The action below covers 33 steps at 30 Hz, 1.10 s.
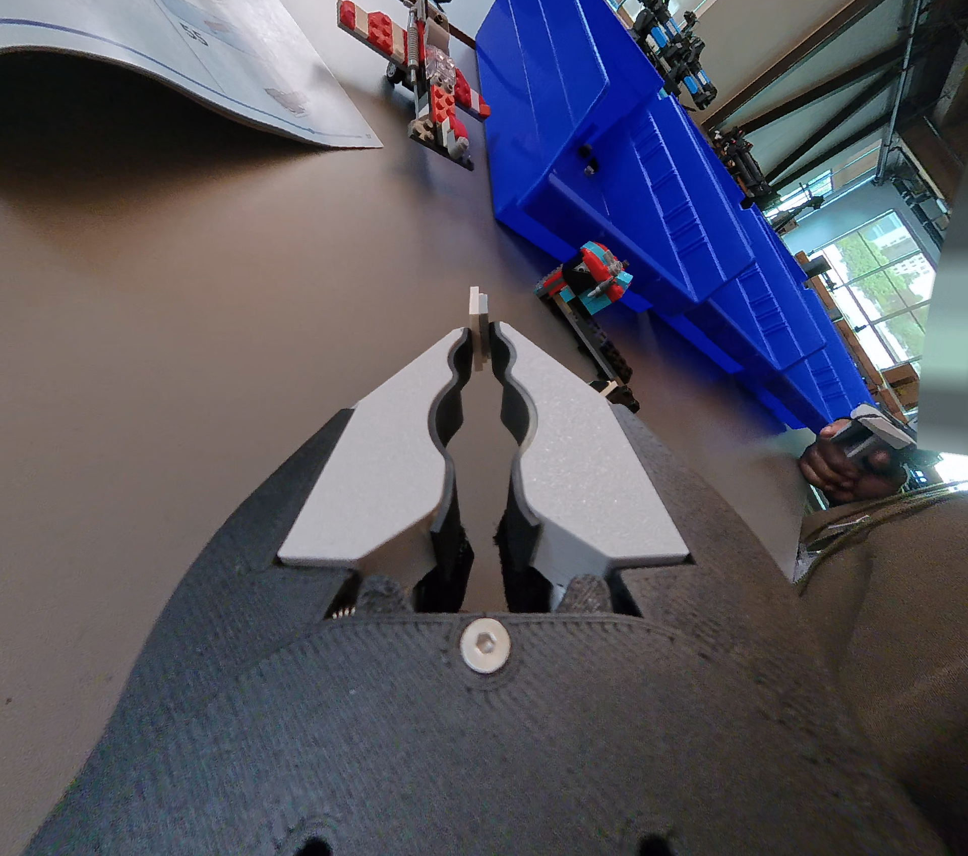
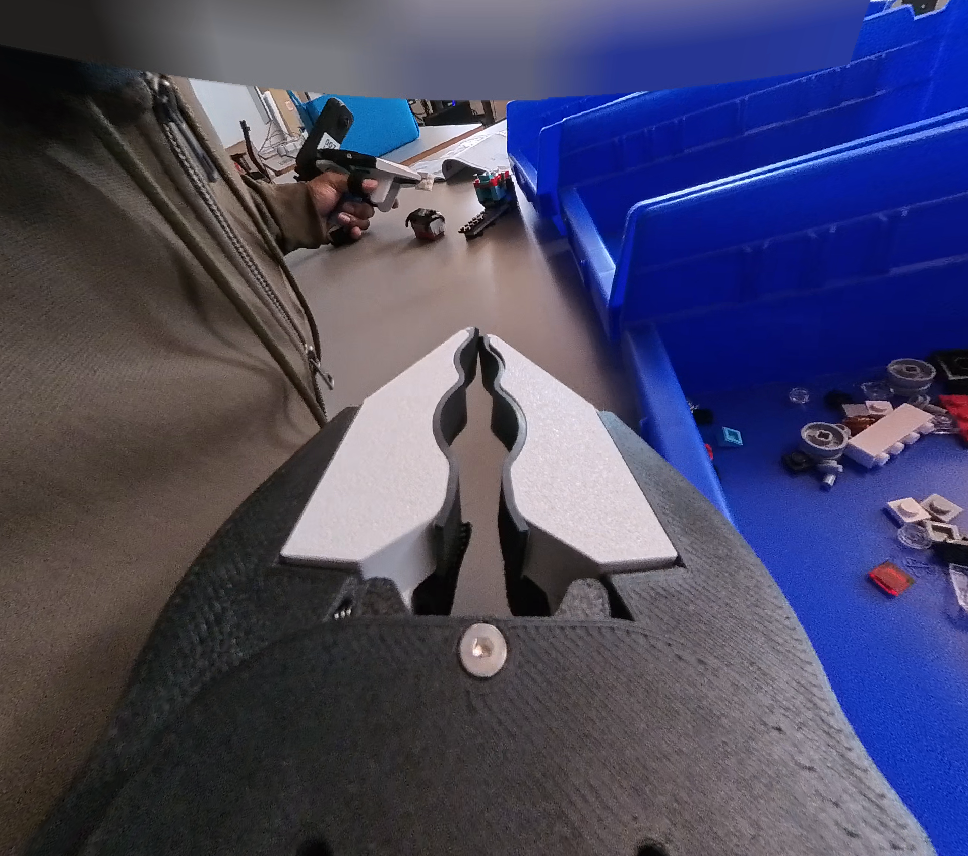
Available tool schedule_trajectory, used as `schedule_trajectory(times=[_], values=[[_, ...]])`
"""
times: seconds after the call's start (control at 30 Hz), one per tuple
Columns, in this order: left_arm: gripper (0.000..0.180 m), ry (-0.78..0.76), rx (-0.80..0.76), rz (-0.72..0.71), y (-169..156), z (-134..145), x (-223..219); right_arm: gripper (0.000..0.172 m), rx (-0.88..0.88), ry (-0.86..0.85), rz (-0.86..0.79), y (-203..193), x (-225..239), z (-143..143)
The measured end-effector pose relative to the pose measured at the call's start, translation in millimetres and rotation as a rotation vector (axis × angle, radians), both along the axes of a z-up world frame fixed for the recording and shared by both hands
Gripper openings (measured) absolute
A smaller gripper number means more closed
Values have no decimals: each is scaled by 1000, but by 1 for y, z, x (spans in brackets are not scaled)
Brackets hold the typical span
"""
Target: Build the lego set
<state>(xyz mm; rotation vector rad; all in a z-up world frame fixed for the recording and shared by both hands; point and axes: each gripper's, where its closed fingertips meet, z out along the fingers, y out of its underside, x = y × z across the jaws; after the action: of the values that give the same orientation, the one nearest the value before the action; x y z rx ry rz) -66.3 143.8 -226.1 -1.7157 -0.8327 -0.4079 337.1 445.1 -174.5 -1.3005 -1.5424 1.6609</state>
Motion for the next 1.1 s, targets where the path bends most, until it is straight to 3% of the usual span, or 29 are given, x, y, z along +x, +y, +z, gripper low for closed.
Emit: schedule_trajectory(times=[0.23, 0.5, 1.1], values=[[7, -2, -1, 1, 0, 0, 0, 0, 0, 5, 6, -1, 0, 1], [7, 8, 11, -3, 0, 2, 1, 0, 59, 158, 4, -5, -14, 29], [7, 10, 16, -9, 0, 3, 2, 0, 30, 37, -25, -3, -34, 5]])
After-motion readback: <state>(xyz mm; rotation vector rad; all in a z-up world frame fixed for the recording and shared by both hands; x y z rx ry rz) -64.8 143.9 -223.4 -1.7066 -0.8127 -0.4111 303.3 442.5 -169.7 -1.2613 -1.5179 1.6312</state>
